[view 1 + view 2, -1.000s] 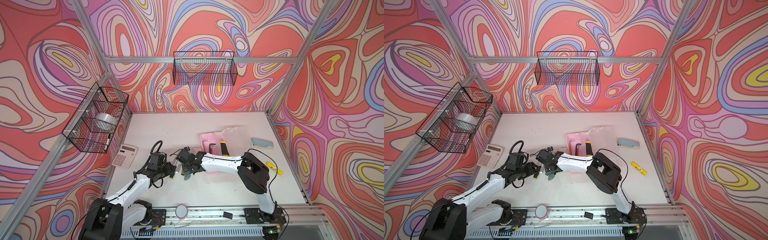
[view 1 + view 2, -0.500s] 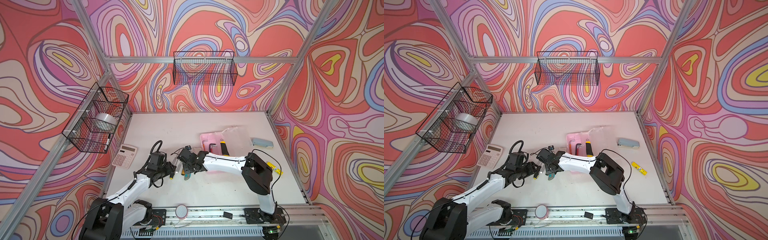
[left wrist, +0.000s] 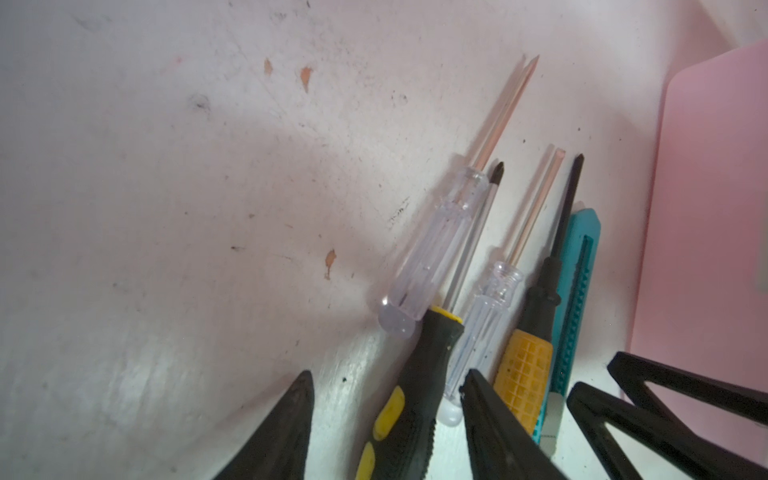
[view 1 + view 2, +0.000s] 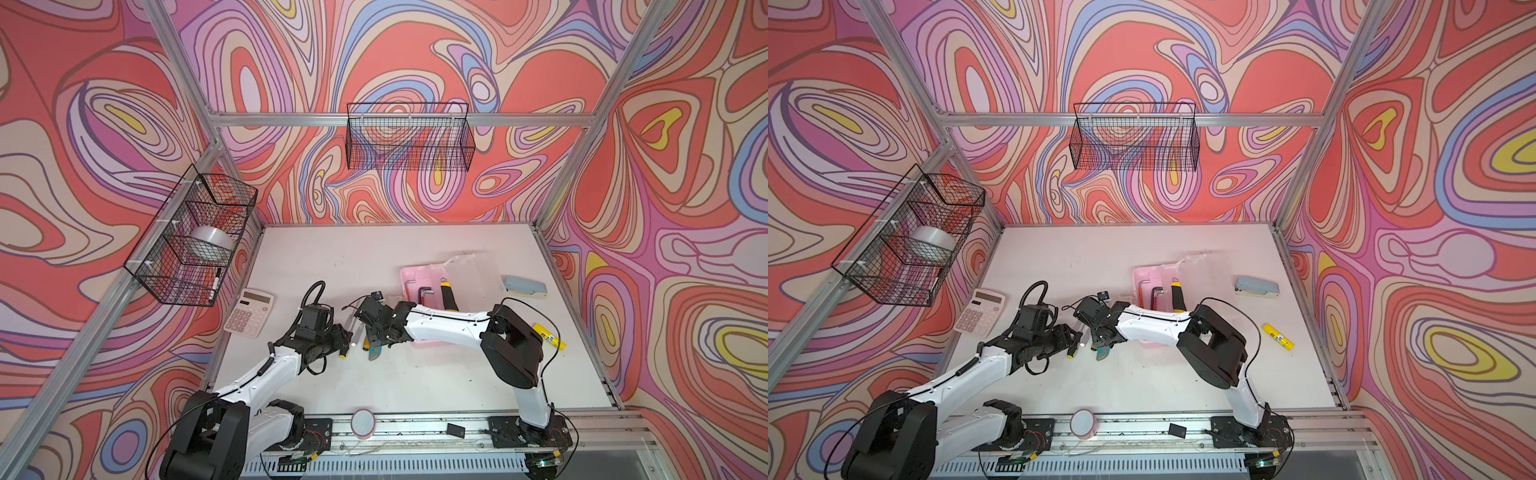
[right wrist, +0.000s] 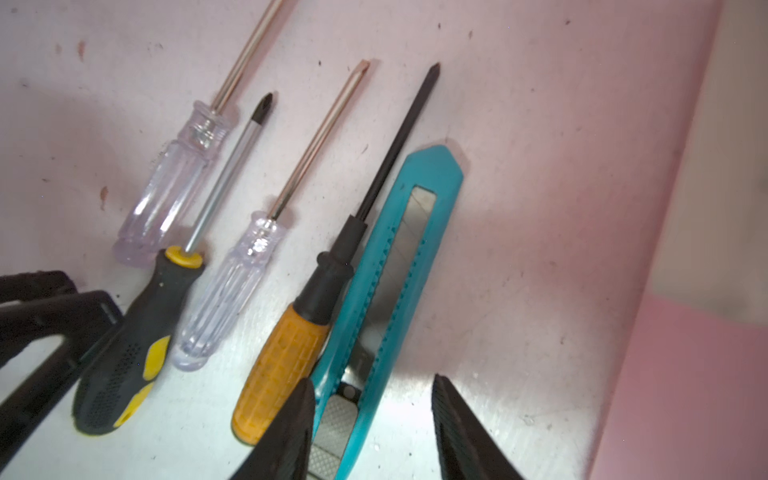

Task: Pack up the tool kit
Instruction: 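Lower the right gripper onto the teal box cutter and close on it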

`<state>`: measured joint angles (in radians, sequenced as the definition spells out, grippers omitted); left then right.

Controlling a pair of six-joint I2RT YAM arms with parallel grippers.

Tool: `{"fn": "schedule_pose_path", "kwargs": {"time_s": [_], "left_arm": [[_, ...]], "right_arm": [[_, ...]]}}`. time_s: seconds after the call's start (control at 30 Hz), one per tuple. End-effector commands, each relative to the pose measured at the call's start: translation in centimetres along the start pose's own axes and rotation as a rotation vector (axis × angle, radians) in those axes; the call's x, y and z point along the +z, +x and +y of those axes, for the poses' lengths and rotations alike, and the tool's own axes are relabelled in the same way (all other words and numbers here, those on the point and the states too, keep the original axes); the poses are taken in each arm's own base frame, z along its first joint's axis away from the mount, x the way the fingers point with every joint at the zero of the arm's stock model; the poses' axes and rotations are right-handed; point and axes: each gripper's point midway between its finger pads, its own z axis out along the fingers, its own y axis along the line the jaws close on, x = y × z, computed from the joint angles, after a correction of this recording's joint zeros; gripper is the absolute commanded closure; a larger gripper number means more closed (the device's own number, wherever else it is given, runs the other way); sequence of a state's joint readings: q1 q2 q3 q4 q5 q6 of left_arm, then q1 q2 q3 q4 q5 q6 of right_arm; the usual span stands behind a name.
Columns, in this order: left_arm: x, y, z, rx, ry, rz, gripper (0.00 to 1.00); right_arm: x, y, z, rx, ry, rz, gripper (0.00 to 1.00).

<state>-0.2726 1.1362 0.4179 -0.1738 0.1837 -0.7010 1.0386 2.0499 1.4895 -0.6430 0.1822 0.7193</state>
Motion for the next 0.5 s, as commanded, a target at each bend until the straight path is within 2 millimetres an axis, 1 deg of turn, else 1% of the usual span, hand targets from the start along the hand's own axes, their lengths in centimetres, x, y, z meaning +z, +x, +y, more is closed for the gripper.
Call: {"fn": "schedule_pose_path", "kwargs": {"time_s": [0.0, 0.17, 0.27, 0.47], "left_arm": [[0.0, -0.8, -0.3, 0.007, 0.010, -0.015, 0.42], [0.2, -0.9, -0.5, -0.003, 0.021, -0.007, 0.42], [0.3, -0.9, -0.6, -0.003, 0.026, -0.003, 0.42], [0.4, -0.9, -0.6, 0.000, 0.024, -0.002, 0.42]], "right_arm": [[1.0, 0.2, -0.1, -0.005, 0.013, 0.025, 0.52], [1.8, 0.1, 0.0, -0.004, 0.010, 0.036, 0.52], [2.1, 0.0, 0.3, -0.009, 0.006, 0.040, 0.52], [2.7, -0.2, 0.2, -0.014, 0.015, 0.049, 0.52]]}}
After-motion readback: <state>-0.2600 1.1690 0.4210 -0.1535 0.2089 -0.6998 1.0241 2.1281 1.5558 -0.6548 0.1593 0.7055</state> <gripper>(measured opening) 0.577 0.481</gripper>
